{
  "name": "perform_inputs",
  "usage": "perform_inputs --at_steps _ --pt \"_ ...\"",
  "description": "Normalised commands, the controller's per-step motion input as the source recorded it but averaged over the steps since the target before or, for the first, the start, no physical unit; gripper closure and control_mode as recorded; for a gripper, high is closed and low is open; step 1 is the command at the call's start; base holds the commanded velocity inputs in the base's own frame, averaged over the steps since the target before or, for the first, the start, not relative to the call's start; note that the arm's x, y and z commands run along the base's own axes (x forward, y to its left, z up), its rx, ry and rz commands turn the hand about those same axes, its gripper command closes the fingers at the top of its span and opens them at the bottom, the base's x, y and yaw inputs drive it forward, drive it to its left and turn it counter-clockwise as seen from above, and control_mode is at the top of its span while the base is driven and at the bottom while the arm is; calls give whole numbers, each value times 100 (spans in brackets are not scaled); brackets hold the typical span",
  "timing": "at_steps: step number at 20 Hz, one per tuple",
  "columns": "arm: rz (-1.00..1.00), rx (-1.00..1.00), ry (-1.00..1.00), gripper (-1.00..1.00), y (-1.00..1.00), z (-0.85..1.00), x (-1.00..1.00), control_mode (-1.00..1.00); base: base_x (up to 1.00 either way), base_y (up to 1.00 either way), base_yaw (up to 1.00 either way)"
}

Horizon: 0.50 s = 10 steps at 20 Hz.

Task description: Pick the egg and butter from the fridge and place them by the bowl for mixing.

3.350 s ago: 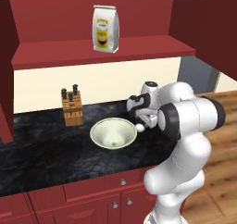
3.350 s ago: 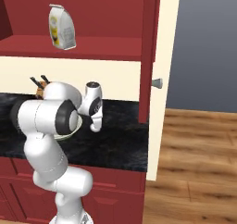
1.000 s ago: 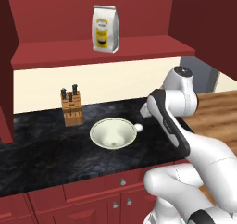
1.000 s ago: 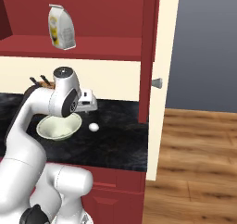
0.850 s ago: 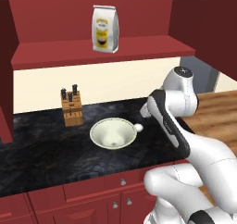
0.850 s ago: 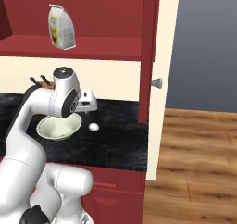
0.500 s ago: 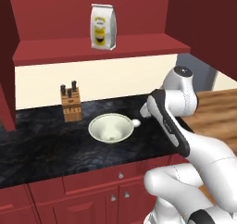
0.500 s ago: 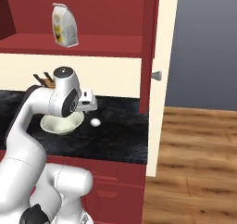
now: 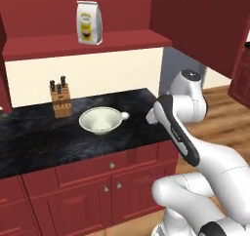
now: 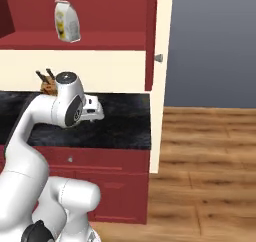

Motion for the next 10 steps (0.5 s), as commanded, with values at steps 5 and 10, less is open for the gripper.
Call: perform_inputs --at_steps 5,10 --pt "0 0 0 -100 0 0 0 100 -50 8 -51" --pt "0 0 0 -100 0 0 0 100 -24 16 -76"
